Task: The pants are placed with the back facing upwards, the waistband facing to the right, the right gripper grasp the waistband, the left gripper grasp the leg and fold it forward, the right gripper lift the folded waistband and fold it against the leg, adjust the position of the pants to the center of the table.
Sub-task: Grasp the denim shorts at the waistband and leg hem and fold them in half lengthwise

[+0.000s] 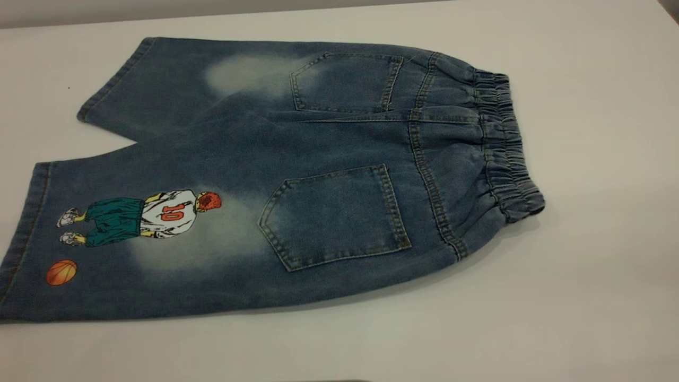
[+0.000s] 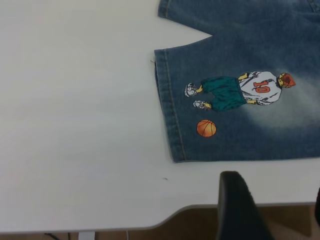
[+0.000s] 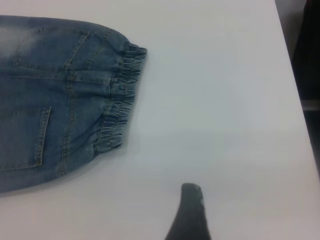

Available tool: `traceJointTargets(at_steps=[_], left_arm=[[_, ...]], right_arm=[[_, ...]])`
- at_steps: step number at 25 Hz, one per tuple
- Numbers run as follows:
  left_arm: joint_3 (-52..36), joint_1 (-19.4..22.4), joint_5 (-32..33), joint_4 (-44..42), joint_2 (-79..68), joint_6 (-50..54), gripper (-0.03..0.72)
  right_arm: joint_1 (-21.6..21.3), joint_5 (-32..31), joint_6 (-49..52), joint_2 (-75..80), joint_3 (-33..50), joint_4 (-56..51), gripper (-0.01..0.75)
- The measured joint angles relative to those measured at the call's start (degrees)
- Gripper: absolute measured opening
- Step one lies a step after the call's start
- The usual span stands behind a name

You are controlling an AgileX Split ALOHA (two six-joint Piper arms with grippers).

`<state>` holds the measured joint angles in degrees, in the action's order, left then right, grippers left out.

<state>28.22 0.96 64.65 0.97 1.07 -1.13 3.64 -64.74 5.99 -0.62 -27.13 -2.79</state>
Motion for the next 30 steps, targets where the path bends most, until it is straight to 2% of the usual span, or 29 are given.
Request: traceJointTargets(at_steps=[25,30], left_arm=[[0.16,0.0,-0.23,-0.24,0.0,0.11,0.339],[2.08,0.0,-8.89,-0.6,-5.27,-0.86,0.339]], right_arm=[[0.0,0.37,0.18,2.55,0.0,-1.52,0.519],[0.0,3.79,-0.52,12.65,-0.06,-8.58,0.519]])
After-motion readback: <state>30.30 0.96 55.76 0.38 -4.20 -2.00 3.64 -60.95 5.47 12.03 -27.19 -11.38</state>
